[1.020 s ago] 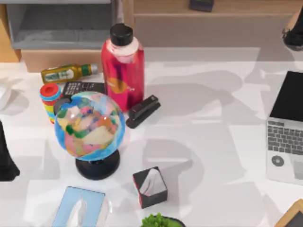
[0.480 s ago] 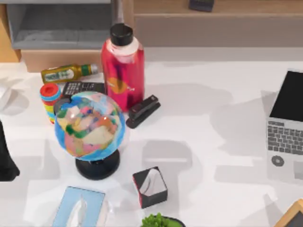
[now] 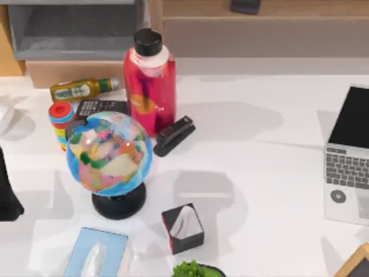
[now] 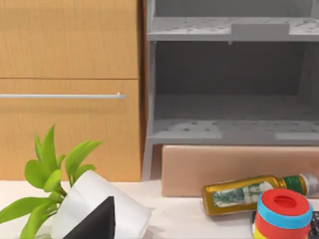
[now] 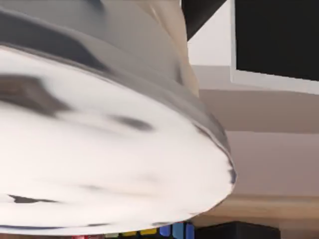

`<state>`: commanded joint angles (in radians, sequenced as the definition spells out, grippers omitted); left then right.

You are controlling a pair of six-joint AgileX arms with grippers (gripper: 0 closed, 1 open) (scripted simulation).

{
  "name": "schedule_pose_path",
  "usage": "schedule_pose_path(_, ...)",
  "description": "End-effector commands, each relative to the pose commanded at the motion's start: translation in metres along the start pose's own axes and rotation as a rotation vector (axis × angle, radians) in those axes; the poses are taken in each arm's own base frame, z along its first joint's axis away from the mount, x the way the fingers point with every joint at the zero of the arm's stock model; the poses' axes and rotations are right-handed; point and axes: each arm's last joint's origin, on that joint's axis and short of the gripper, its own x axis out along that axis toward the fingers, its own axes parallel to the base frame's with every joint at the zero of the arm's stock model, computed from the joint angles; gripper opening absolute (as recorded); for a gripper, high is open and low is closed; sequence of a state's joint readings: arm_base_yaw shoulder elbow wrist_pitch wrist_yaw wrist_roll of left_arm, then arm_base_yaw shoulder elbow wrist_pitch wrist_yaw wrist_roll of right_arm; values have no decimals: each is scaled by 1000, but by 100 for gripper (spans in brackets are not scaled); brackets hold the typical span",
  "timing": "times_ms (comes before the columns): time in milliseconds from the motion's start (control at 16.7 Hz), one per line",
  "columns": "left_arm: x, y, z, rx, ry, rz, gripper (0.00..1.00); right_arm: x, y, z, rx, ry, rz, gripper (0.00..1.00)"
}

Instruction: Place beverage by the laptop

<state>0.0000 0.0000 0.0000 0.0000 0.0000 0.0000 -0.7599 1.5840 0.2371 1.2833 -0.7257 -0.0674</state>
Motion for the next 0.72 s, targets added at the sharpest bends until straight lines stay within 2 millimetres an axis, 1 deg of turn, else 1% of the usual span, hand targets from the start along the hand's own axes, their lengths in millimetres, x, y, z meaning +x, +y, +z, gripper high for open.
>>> schedule_pose_path(120,0,0,0,0,0,0,100,-10,1,-9,25,36,2,0)
schedule_pose_path(720,0,0,0,0,0,0,100,-8,0,-9,17,26,4,0)
